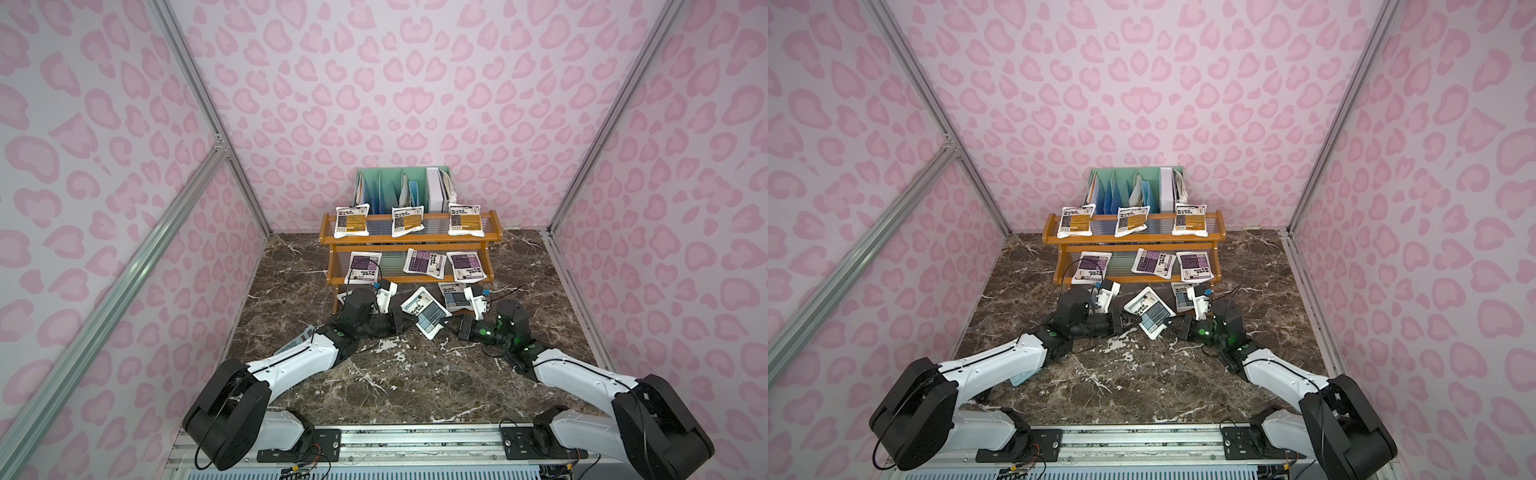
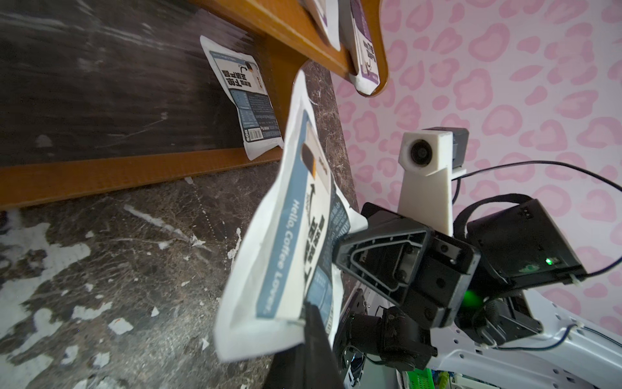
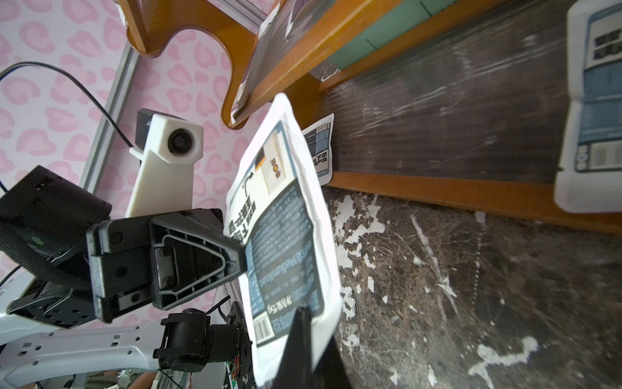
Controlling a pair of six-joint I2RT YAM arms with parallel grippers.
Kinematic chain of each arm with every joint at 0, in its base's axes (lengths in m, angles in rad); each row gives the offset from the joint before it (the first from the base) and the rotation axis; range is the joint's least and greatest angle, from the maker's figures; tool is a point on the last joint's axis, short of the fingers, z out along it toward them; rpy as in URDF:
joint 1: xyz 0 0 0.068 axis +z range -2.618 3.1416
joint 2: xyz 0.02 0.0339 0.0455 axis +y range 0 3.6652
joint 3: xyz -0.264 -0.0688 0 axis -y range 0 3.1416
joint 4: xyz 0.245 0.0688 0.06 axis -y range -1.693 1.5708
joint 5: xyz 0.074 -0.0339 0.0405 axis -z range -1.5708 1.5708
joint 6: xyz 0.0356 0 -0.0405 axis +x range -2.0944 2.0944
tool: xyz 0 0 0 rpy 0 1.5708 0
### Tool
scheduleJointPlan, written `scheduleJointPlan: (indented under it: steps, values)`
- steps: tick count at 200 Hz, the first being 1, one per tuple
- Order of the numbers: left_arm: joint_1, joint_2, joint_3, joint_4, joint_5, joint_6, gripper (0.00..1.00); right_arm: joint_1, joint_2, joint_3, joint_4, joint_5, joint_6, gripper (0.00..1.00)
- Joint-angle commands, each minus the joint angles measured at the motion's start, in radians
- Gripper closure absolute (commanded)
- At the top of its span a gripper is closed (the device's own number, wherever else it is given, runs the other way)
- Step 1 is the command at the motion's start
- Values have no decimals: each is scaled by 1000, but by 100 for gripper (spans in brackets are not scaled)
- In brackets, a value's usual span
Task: Place the bagged coffee beans on the shelf by color
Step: Pick up the bagged coffee beans at the center of the board, then place the bagged coffee beans on the shelf.
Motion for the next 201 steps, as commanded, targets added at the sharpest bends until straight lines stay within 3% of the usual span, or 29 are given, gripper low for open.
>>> scheduleJointPlan:
  steps: [1,14,35,56,106,119,149,201]
  values:
    - [5,2,33,-135,-24,43,100,8,-10,0,25,46,-12,100]
    - [5,-4,58,-251,-115,57,92,10,-4,-15,26,72,-2,100]
    - [6,-46,70,-412,-299,71,70,11,17,-39,71,119,31,100]
    - [5,-107,81,-538,-479,72,61,19,44,-59,146,194,71,100]
    - [5,-224,82,-745,-696,37,59,92,173,-29,314,368,122,100]
    - [5,-235,79,-804,-737,10,63,114,219,-16,357,406,133,100]
    - [5,-273,47,-862,-781,-32,65,150,317,25,433,494,152,100]
    - [8,-341,39,-940,-845,-45,64,161,485,119,507,538,209,100]
